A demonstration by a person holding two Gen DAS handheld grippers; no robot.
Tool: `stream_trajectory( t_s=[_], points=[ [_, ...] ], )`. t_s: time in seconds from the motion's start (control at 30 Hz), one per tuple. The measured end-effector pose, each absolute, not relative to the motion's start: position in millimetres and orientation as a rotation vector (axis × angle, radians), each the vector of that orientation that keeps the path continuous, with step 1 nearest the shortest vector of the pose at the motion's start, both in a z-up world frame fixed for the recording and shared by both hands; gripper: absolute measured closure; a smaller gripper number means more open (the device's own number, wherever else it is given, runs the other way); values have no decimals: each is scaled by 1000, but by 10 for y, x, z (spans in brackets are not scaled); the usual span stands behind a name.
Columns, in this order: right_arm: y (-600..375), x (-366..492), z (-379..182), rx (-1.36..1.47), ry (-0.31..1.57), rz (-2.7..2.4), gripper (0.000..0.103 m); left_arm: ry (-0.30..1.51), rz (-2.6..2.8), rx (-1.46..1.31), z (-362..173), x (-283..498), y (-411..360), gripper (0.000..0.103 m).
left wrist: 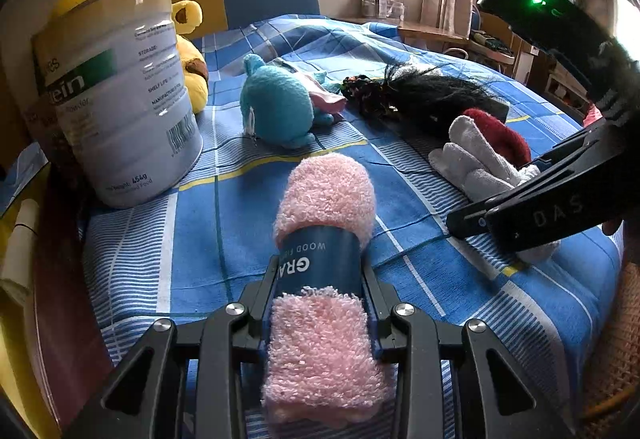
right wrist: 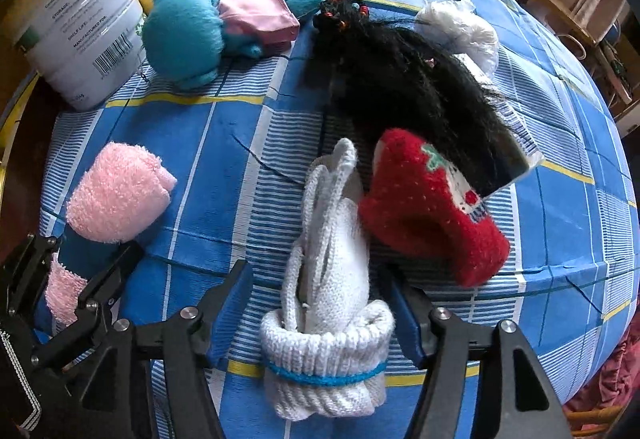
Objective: Organize soft objects
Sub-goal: 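Grasp the pink towel roll with the left gripper while the right gripper grasps the white knit glove, then carry the pink towel roll to the gold tray and release it with the left gripper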
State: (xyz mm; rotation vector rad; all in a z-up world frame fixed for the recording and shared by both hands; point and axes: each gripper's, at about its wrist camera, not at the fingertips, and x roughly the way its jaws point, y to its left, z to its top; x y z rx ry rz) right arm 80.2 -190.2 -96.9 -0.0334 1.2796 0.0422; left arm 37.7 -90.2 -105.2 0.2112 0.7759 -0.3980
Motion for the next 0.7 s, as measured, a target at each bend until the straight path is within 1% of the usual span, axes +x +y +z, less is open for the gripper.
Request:
stream_trajectory(
  t_s=[0.13, 0.23, 0.37, 0.43, 0.57, 0.7],
  points=[
    [-1960, 803, -944, -37, 1276, 50, 37, 802, -407, 206, -1030, 412, -898, 70],
    [-2009, 806, -927, -41, 1266, 60, 37, 882, -443, 80, -901, 475, -776, 72],
    [-2040, 813, -919, -50, 1257, 67, 37, 824, -477, -11, -538, 395, -580, 72],
    [-2038, 810, -915, -52, 1254, 67, 37, 762, -473, -33, -307, 328, -441, 72],
    [-2034, 804, -928, -55, 1252, 66, 37, 712, -391, -137, 30, 306, 79, 71],
    [-2033, 802, -929, -65, 1249, 63, 37, 718, -243, -310, 133, 363, 787, 71]
  ],
)
